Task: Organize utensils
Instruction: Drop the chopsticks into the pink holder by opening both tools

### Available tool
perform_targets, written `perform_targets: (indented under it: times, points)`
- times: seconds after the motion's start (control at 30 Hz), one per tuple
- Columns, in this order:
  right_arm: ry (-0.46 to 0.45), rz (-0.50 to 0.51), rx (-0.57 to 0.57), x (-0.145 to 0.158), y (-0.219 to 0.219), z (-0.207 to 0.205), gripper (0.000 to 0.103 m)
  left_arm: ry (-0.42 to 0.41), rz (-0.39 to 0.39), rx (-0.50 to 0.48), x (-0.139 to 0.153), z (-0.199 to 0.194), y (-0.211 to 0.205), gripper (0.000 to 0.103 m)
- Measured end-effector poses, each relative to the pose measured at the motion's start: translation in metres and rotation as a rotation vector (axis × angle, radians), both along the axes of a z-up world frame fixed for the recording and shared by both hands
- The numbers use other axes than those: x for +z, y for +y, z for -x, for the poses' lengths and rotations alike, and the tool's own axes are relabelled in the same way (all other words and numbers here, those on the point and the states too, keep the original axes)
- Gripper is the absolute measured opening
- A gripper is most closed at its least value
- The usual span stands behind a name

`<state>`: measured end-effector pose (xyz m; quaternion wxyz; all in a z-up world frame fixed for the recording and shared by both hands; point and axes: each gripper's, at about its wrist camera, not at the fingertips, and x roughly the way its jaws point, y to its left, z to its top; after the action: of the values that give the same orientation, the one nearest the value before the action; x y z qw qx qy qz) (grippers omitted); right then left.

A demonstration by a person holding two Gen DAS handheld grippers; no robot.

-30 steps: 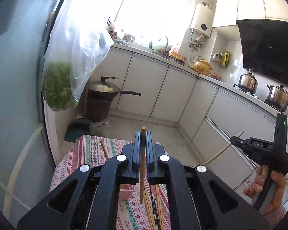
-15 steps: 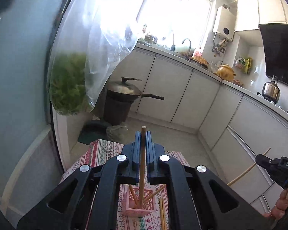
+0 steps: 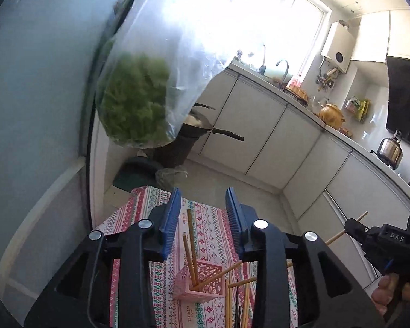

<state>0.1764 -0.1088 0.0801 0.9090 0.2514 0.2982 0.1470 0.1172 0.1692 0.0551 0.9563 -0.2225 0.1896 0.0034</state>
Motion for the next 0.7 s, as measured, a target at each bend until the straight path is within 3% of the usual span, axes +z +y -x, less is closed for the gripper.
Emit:
perform_targets:
  times: [0.43, 0.7]
  points:
    - [0.094, 0.081, 0.006, -0.053, 0.053, -0.053, 0.010, 0.064, -0.025, -0.018, -0.014, -0.001, 0.006, 0.034]
    - [-0.021, 0.189, -0.018, -0.029, 0.055, -0.019, 0.028, 0.044, -0.083, -0.035, -0.004, 0.001, -0.016, 0.038]
